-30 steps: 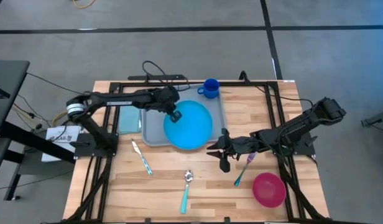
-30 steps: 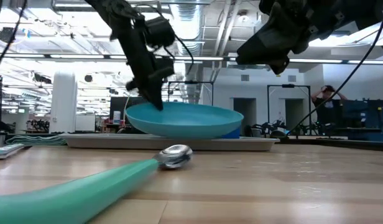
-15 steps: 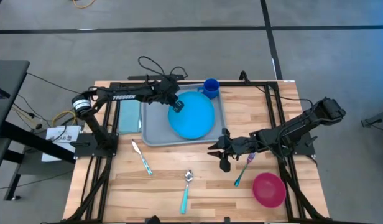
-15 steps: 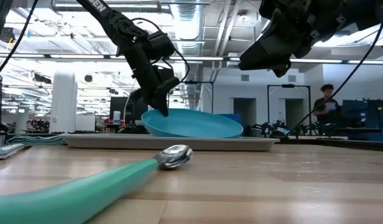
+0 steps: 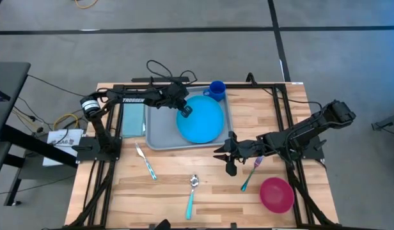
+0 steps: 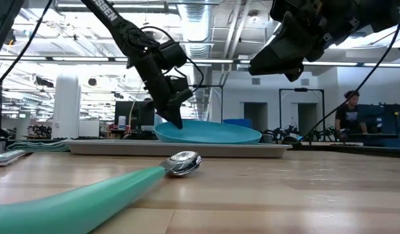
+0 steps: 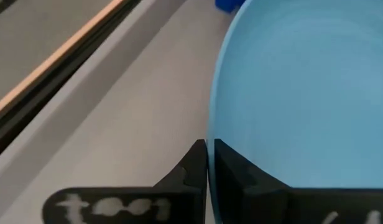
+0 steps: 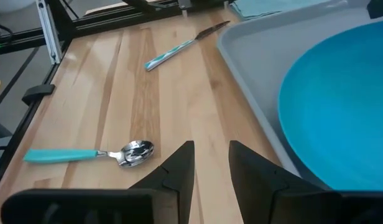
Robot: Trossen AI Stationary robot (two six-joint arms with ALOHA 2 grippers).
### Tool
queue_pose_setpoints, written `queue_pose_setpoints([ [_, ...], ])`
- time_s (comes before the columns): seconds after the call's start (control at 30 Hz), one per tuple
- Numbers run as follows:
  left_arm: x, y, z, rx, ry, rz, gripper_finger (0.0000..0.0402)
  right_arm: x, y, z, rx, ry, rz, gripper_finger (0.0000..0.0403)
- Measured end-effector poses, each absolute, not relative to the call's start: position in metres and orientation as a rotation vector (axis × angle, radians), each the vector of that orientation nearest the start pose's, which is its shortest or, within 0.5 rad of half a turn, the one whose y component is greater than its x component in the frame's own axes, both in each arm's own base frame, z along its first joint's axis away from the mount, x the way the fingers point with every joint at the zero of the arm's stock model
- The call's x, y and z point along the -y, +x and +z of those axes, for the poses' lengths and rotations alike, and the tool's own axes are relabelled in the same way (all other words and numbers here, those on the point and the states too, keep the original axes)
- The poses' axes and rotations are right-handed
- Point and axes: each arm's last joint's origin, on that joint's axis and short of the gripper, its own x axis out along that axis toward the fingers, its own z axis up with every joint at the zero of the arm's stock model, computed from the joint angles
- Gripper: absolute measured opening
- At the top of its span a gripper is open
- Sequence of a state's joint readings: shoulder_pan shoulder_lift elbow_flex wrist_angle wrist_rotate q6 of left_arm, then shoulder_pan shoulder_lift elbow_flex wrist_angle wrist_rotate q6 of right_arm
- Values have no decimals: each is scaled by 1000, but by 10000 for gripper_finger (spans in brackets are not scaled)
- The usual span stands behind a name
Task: Set up tray
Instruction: Put the light blue plate on the gray tray
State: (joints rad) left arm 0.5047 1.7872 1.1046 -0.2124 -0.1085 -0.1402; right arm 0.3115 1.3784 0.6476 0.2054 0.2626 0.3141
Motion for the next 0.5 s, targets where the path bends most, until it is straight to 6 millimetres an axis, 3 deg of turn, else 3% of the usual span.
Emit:
queue_pose_setpoints([
  [0.5,-181,321,181,-817,-228,678,112,-77,263,195,-518,156,-32,93],
])
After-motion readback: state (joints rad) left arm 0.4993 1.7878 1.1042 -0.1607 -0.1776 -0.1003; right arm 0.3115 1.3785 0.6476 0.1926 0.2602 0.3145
